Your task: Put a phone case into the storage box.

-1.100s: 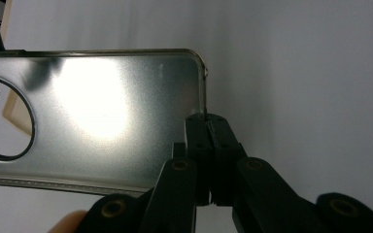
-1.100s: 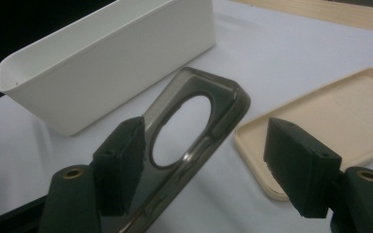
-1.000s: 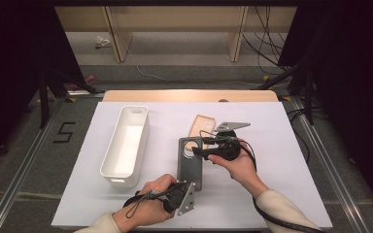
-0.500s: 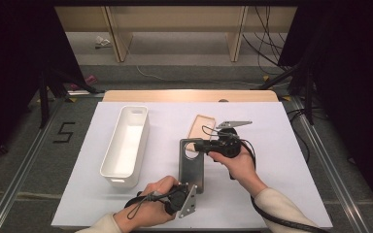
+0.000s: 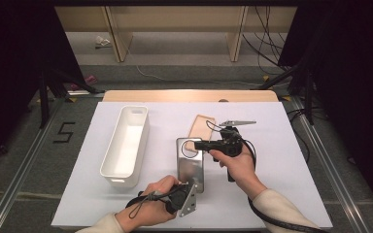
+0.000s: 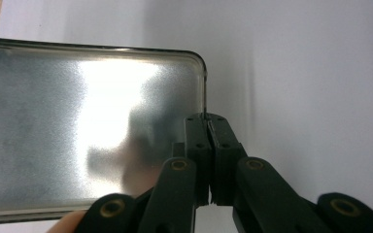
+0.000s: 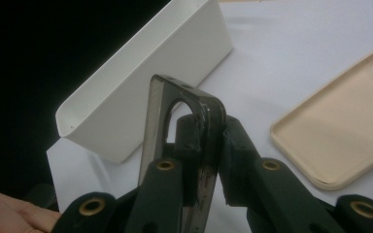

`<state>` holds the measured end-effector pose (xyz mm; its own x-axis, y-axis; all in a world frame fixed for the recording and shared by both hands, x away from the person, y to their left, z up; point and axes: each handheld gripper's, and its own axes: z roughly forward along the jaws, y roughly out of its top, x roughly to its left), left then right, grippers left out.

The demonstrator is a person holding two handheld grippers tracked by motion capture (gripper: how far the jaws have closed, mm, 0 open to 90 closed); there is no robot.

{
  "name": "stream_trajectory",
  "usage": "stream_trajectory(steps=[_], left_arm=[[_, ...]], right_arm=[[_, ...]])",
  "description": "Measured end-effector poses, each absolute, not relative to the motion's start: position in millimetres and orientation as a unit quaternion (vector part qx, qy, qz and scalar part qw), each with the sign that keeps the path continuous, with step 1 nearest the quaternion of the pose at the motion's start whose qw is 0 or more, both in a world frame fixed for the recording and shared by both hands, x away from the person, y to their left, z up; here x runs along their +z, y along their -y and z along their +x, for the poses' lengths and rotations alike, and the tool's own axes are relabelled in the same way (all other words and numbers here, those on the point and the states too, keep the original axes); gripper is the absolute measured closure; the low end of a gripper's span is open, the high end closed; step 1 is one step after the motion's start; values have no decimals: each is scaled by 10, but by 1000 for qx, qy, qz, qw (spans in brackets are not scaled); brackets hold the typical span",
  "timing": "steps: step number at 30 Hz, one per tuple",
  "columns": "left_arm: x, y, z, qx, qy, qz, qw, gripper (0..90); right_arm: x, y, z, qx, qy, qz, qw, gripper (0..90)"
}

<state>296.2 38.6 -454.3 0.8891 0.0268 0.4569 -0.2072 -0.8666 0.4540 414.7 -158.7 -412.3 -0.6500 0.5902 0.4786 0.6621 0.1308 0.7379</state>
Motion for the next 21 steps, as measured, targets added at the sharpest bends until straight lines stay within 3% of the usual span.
stream_trajectory(steps=[11,13,21], left_arm=[[-4515,-441,3002,227,30,937,262,839],[-4479,-487,3027,224,18,934,279,785],[-4373,-661,3142,218,-116,870,426,408]], right_arm=[[-4048,1607,4115,-521,742,-420,41,813],[-4027,1627,4110,-524,740,-420,35,814],[-3958,1727,4111,-539,731,-419,18,813]])
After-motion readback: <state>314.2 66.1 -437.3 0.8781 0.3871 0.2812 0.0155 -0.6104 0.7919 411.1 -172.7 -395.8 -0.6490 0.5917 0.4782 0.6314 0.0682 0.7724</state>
